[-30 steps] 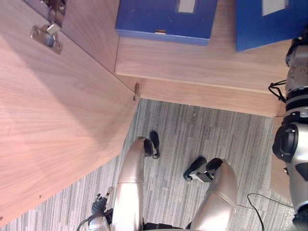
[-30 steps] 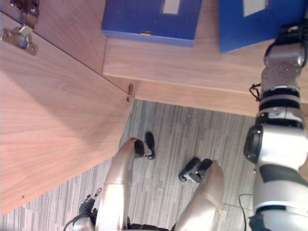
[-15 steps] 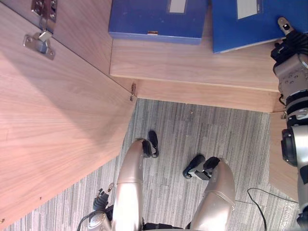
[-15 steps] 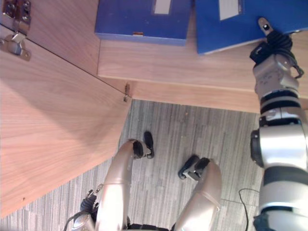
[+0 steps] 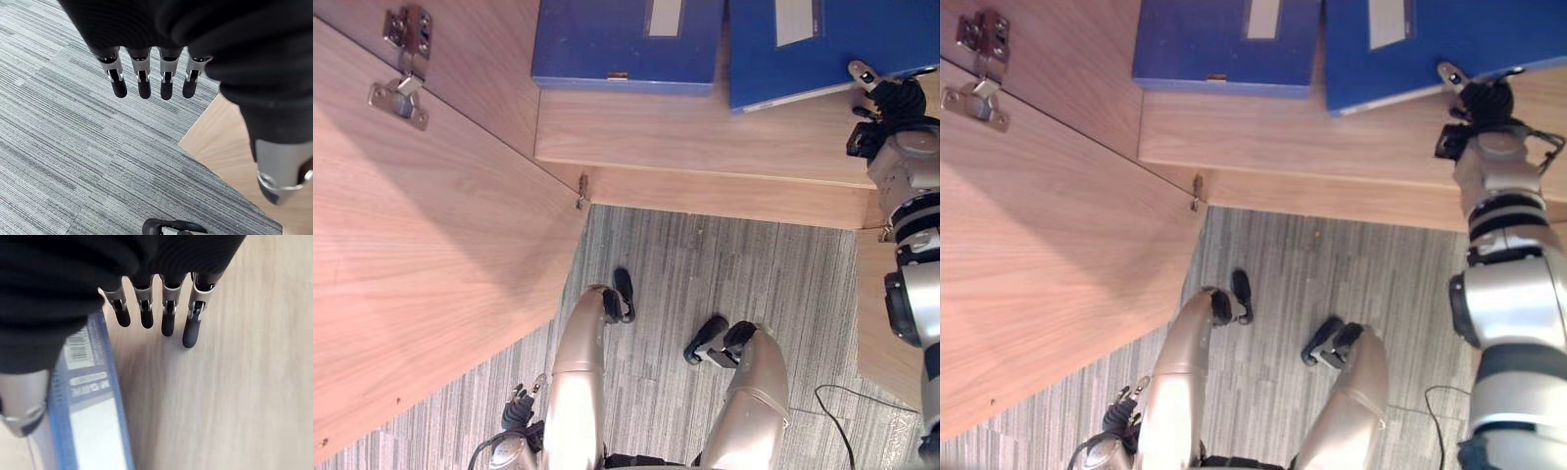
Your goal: Walk over to the cabinet, pick up the folder, carry it to the office cabinet, place the folder inside the office cabinet, then close the office cabinet door
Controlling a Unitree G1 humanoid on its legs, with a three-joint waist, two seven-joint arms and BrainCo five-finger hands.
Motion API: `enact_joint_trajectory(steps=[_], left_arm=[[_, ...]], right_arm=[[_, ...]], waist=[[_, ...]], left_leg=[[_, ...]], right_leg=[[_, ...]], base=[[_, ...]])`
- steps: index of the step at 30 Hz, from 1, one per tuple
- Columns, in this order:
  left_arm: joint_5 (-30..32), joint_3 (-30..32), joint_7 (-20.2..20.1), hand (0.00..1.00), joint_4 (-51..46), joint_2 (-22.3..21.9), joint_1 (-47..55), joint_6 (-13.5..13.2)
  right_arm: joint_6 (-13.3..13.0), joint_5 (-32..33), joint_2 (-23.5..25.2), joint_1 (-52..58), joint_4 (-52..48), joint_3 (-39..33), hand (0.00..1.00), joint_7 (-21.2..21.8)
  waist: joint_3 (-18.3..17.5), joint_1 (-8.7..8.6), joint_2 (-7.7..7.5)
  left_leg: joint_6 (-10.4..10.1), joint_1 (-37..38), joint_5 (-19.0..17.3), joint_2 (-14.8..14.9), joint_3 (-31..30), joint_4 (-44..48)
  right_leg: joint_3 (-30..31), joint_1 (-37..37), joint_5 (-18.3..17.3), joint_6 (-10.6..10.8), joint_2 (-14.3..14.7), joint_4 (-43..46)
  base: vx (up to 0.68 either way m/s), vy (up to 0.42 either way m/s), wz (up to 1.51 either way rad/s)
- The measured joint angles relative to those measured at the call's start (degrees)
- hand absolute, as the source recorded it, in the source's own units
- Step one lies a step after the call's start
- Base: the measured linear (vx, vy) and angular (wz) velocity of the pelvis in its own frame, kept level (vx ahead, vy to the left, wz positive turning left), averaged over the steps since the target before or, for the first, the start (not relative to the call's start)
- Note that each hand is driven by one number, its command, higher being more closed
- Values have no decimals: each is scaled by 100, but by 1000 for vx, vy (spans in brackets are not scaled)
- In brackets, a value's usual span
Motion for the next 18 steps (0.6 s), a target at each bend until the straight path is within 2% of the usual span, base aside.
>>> enact_joint_trajectory(steps=[3,6,14,16,18], left_arm=[[172,-7,-164,0,7,20,1,2],[249,-10,-251,0,13,37,5,4],[390,-253,-328,0,-7,184,95,-2],[389,-300,-334,0,-19,197,165,-11],[391,-361,-338,0,-138,238,281,-27]], right_arm=[[0,-461,-35,184,-118,11,0,224],[-22,-503,-47,337,-198,-68,0,329],[-40,-1170,-2,542,-265,-82,0,582],[-41,-1478,40,635,-268,-71,0,596],[-78,-2052,125,694,-337,-42,0,583]], waist=[[-10,48,2],[-45,71,4],[-116,74,-10],[-192,76,-14],[-215,70,-39]], left_leg=[[-33,109,39,-6,-2,-124],[-53,166,103,-5,5,-250],[-55,349,235,7,24,-568],[-53,389,268,2,51,-667],[-48,418,318,4,80,-791]], right_leg=[[-26,96,19,-5,29,-85],[-51,134,52,-16,67,-184],[-159,308,201,-94,159,-508],[-162,326,251,-89,178,-607],[-168,327,320,-95,209,-721]], base=[[-4,-53,2],[6,-55,-1],[5,-19,-1],[6,-7,-4],[-2,-6,-5]])
